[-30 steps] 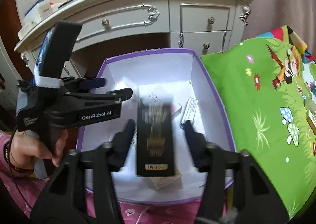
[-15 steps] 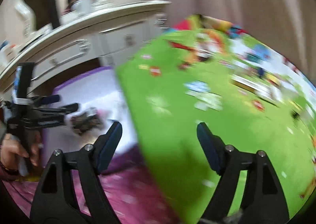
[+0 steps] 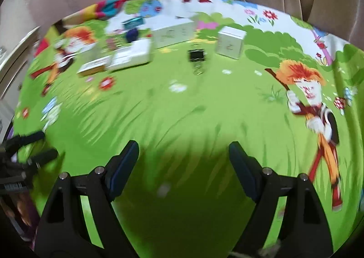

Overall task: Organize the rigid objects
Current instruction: 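Move both open tools back over the tablecloth, then grasp the white JI YIN MUSIC cube with the left tool, then carry the JI YIN MUSIC cube over the storage box with the left tool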

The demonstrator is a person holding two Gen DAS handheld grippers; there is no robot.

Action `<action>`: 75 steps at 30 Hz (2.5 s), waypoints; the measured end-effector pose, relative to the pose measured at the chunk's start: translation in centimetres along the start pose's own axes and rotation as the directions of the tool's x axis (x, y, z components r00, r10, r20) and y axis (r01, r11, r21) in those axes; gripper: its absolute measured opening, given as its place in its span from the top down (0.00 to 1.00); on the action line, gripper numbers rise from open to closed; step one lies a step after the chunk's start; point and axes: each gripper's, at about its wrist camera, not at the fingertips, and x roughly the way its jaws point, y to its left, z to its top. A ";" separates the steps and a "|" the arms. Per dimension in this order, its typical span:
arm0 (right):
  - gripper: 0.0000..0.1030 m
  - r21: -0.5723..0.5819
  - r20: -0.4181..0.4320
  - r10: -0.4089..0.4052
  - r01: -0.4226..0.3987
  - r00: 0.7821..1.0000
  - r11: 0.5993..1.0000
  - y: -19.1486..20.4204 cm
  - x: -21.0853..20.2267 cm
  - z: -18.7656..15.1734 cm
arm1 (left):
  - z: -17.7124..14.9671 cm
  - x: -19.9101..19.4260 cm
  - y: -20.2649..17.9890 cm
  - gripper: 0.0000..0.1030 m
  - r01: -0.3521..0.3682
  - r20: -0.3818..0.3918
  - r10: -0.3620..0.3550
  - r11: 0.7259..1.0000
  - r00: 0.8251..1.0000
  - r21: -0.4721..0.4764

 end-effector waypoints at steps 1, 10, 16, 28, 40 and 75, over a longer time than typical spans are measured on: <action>0.19 0.006 -0.004 -0.001 0.001 1.000 1.000 -0.4 1.1 1.1 | 0.8 0.8 -0.8 0.10 -0.001 -0.005 0.001 1.000 1.000 0.018; 0.17 -0.058 -0.013 -0.075 0.074 0.997 0.996 -0.1 8.5 9.6 | 1.1 2.1 -1.2 0.00 -0.035 0.005 0.035 0.997 0.999 0.075; 0.72 -0.055 0.007 -0.051 0.051 0.999 0.997 -0.3 7.1 8.9 | 1.2 2.2 -1.3 0.00 -0.036 0.006 0.035 0.997 0.999 0.075; 0.71 0.019 0.055 -0.121 0.120 0.991 0.993 -8.7 -3.3 -3.4 | 5.2 5.4 -7.8 0.00 0.019 -0.077 -0.010 0.993 0.997 0.119; 0.71 0.003 0.055 -0.156 0.156 0.986 0.988 -8.4 -3.3 -3.5 | 17.2 15.9 -22.2 0.00 0.030 -0.083 -0.017 0.986 0.996 0.163; 0.72 0.060 0.168 -0.160 0.152 0.973 0.987 -6.4 -6.9 -4.3 | -1.0 -4.4 -8.1 0.60 0.056 0.149 -0.083 0.982 0.985 0.180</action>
